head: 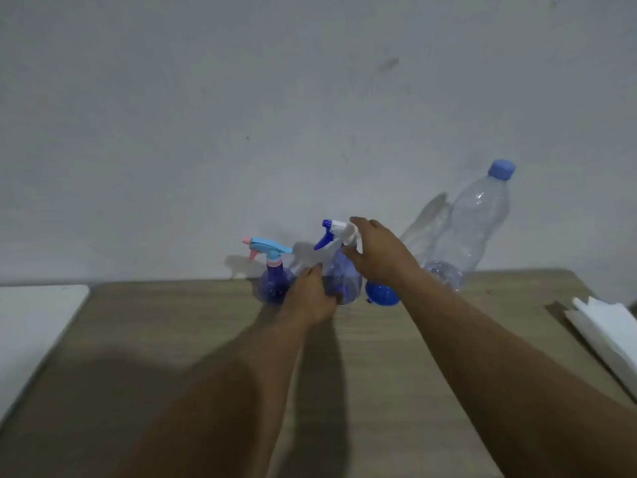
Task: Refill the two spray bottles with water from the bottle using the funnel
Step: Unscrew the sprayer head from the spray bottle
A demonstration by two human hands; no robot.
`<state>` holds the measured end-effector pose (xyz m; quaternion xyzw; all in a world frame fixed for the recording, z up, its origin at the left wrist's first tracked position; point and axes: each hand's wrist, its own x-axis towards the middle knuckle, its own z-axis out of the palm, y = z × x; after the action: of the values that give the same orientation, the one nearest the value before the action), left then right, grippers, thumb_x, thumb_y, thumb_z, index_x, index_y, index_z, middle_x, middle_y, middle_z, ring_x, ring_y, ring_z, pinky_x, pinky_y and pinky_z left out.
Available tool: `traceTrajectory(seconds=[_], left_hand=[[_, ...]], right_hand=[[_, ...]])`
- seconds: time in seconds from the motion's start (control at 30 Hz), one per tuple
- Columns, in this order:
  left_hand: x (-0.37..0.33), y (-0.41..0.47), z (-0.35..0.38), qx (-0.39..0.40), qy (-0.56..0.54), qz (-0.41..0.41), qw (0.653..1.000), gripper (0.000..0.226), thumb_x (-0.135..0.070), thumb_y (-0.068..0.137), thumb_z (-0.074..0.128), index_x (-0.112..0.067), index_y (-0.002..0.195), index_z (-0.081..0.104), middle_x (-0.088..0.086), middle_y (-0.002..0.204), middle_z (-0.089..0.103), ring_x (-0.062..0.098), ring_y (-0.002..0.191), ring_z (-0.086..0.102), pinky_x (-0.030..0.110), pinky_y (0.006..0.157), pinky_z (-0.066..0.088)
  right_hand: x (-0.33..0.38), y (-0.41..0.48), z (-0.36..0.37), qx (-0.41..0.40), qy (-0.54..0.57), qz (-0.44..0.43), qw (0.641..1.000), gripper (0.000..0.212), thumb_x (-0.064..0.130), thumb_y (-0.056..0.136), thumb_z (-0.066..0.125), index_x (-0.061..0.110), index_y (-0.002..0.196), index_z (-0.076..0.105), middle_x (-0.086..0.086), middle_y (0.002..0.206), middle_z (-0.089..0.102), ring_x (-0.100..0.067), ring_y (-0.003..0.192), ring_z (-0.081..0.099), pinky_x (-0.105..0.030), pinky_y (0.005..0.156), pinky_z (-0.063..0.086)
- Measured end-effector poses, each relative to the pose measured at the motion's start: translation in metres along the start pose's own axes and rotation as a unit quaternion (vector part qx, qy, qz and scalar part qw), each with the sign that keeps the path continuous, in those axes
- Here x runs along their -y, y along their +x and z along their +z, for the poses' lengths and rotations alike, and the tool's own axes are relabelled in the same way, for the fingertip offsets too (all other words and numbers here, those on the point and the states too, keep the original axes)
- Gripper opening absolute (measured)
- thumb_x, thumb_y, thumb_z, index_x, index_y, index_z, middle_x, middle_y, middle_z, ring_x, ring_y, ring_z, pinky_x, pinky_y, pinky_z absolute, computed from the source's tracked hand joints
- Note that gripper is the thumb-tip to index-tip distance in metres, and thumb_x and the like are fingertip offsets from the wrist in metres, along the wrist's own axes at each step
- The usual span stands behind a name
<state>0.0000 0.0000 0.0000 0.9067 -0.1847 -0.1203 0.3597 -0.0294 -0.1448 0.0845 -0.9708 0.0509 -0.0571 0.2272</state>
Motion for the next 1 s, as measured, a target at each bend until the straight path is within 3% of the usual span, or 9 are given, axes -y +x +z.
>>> traceTrajectory(seconds=[0.13,0.27,0.33,0.5,0.6,0.77,0.87,1.0], left_hand=[[0.001,0.02,0.012,0.009,-0.026,-0.023,0.999,0.054,-0.032,0.084,0.072,-0.02,0.131,0.048,-0.003,0.123,0.059,0.019,0.113,0.059,0.036,0.098,0.05],[0.009,0.029,0.024,-0.038,-0.019,-0.012,0.999,0.064,-0.035,0.081,0.075,-0.014,0.135,0.048,0.008,0.131,0.057,0.026,0.119,0.055,0.036,0.102,0.045],[0.009,0.025,0.027,-0.043,-0.027,-0.011,0.999,0.064,-0.036,0.079,0.077,-0.014,0.133,0.05,0.009,0.125,0.06,0.026,0.115,0.057,0.035,0.097,0.046],[-0.002,-0.008,0.031,-0.03,-0.059,-0.025,0.997,0.051,-0.034,0.075,0.079,-0.017,0.115,0.055,0.0,0.105,0.065,0.016,0.093,0.062,0.034,0.085,0.054],[-0.013,-0.043,0.035,-0.027,-0.11,-0.042,0.993,0.054,-0.034,0.07,0.082,-0.024,0.116,0.055,-0.004,0.105,0.066,0.015,0.095,0.063,0.039,0.084,0.057],[-0.012,-0.111,0.058,-0.036,-0.154,-0.052,0.986,0.057,-0.025,0.07,0.083,-0.027,0.12,0.057,-0.013,0.107,0.064,0.011,0.099,0.063,0.027,0.083,0.051],[-0.01,-0.145,0.069,-0.054,-0.156,-0.056,0.985,0.053,-0.025,0.067,0.082,-0.03,0.114,0.057,-0.013,0.104,0.065,0.01,0.098,0.064,0.026,0.081,0.05],[-0.012,-0.171,0.075,-0.052,-0.152,-0.057,0.985,0.055,-0.028,0.068,0.083,-0.028,0.115,0.055,-0.018,0.1,0.061,0.001,0.09,0.06,0.018,0.076,0.048]], right_hand=[[-0.004,0.01,0.011,-0.014,0.014,0.011,1.0,0.039,0.021,0.1,0.056,0.015,0.138,0.048,-0.01,0.12,0.059,-0.027,0.104,0.058,-0.032,0.084,0.046],[-0.007,0.013,0.01,-0.01,0.051,0.029,0.998,0.022,0.015,0.101,0.054,0.011,0.122,0.055,-0.01,0.104,0.063,-0.024,0.086,0.057,-0.027,0.065,0.041],[-0.01,0.007,0.008,-0.01,0.062,0.03,0.998,0.017,0.014,0.1,0.055,0.011,0.117,0.056,-0.008,0.1,0.063,-0.021,0.081,0.055,-0.023,0.06,0.04],[-0.01,-0.024,-0.001,0.004,0.094,0.029,0.995,0.016,0.013,0.097,0.059,0.013,0.113,0.06,-0.002,0.095,0.061,-0.007,0.071,0.05,-0.02,0.058,0.037],[-0.007,-0.054,-0.009,0.012,0.095,0.019,0.995,0.014,0.015,0.096,0.061,0.014,0.11,0.062,0.002,0.092,0.06,-0.005,0.069,0.05,-0.017,0.057,0.037],[-0.009,-0.113,-0.003,0.018,0.131,0.012,0.991,0.012,0.017,0.094,0.065,0.016,0.106,0.063,0.01,0.079,0.058,-0.007,0.068,0.053,-0.013,0.053,0.036],[-0.009,-0.146,0.003,0.005,0.189,0.021,0.982,0.011,0.018,0.092,0.069,0.017,0.102,0.064,0.013,0.081,0.059,-0.003,0.071,0.054,-0.01,0.057,0.038],[-0.011,-0.181,0.02,-0.039,0.276,0.041,0.96,0.013,0.018,0.088,0.072,0.018,0.101,0.069,0.01,0.089,0.067,-0.002,0.079,0.061,-0.02,0.07,0.045]])
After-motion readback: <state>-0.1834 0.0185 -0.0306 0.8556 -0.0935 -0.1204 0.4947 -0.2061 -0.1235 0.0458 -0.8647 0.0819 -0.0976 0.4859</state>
